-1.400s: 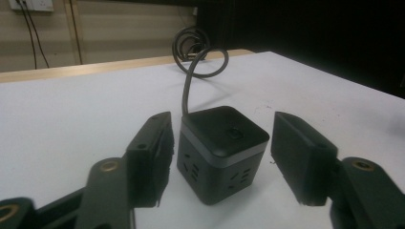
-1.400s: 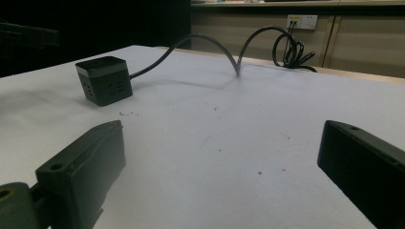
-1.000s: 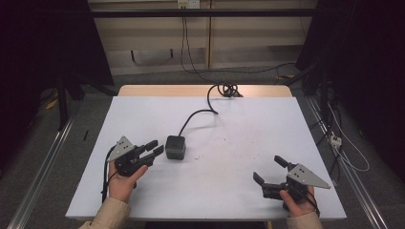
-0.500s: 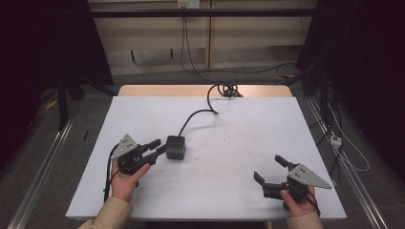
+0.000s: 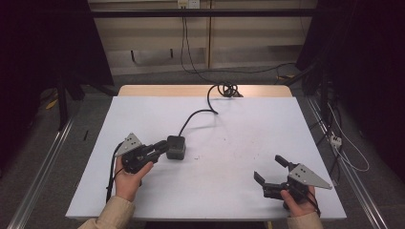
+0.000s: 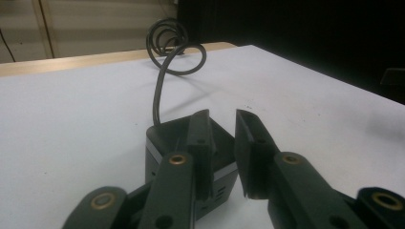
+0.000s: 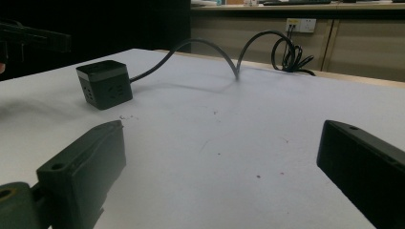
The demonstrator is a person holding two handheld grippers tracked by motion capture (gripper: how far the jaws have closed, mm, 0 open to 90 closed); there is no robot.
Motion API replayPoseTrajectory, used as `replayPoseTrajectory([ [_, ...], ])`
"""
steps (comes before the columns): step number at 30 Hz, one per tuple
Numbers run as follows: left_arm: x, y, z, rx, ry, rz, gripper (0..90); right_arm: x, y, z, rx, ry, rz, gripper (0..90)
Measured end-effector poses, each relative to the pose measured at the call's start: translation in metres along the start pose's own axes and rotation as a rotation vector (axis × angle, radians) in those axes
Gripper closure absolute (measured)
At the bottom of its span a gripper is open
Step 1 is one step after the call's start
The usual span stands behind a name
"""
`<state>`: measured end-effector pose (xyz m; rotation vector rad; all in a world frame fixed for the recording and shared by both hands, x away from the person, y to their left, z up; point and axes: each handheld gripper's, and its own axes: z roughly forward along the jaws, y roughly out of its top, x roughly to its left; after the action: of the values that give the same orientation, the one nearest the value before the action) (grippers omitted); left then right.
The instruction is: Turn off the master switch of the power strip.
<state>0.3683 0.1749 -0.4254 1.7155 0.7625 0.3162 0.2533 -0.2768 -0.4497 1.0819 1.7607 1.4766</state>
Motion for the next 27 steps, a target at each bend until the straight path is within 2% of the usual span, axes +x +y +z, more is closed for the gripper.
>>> replayPoseTrajectory([
  [20,-0.001,0.005,0.01,0.034,-0.006,0.013,84.8,0.0,0.0,0.0,0.001,0.002,-0.001,2.0],
  [27,0.001,0.005,0.013,0.04,-0.006,0.003,87.7,0.0,0.0,0.0,-0.001,0.002,-0.002,2.0],
])
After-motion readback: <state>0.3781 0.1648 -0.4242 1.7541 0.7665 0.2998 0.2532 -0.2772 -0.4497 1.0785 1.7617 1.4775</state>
